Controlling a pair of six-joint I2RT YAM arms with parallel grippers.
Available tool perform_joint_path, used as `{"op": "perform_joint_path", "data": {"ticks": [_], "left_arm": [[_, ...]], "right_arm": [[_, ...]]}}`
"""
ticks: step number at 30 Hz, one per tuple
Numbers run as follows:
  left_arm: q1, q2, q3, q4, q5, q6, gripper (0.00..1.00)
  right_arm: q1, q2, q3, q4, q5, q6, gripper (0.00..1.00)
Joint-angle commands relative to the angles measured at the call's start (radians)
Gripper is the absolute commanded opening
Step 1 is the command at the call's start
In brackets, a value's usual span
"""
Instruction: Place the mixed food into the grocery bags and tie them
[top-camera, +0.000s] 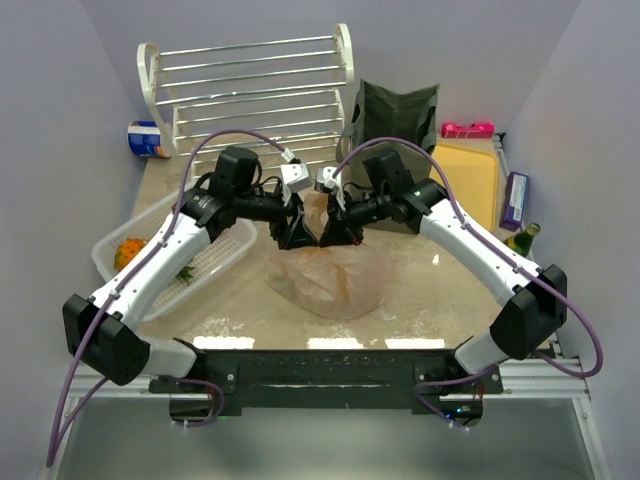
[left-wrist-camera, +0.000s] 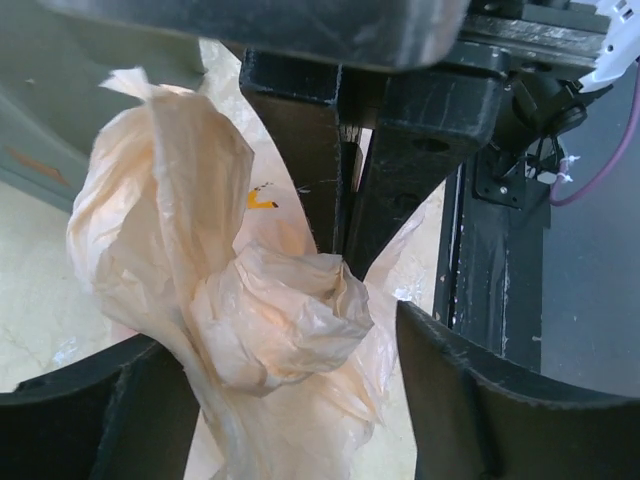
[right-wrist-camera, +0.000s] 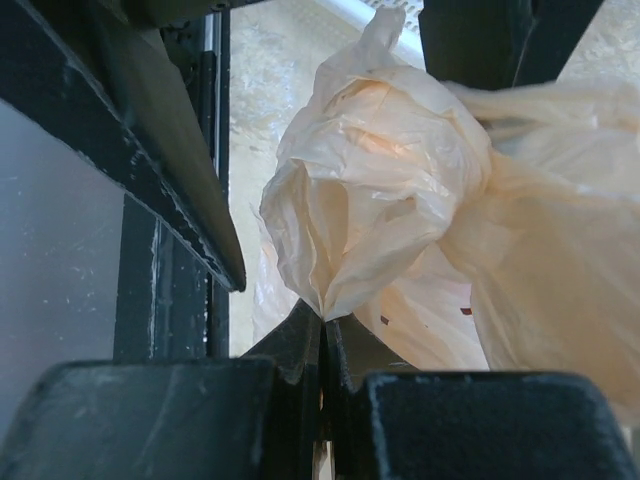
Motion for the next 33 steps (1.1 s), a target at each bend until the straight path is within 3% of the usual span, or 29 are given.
{"op": "perform_joint_path", "data": {"ticks": [1,5,12,13,15,16,19,22,28,33], "left_arm": [[-0.013,0.017,0.033,0.022,0.051,0.011,0.71],[-0.015,0.014,0.015,0.043,0.059,0.012,0.4],[-0.014,-0.032,-0.085,0.167,0.062,-0.03,0.03],[-0.015,-0.038,-0.093,0.189,0.059,-0.034,0.0],[-0.015,-0.049,-0.109,0.195,0.045,-0.032,0.0],[-0.015,-0.05,-0.114,0.204,0.045,-0.032,0.0],[-0.015,-0.064,-0.136,0.226,0.045,-0.035,0.0],[-0.015,-0.065,-0.146,0.236,0.051,-0.037,0.0],[-0.015,-0.066,-0.165,0.261,0.077,-0.046,0.0],[-0.015,-0.076,-0.178,0.272,0.093,-0.044,0.0]], "right_arm": [[-0.001,-0.019,0.04,-0.018,0.011,-0.024,0.0],[0.0,-0.031,0.04,-0.022,0.043,-0.024,0.0],[-0.003,-0.096,-0.025,0.014,0.111,0.006,0.0],[-0.003,-0.109,-0.039,0.029,0.117,0.017,0.08],[-0.006,-0.158,-0.088,0.088,0.117,0.054,0.2],[-0.012,-0.18,-0.104,0.114,0.126,0.071,0.35],[-0.035,-0.25,-0.157,0.206,0.151,0.123,0.58],[-0.052,-0.301,-0.173,0.295,0.209,0.198,0.69],[-0.056,-0.314,-0.2,0.499,0.324,0.313,0.75],[-0.053,-0.255,-0.179,0.553,0.255,0.327,0.77]]}}
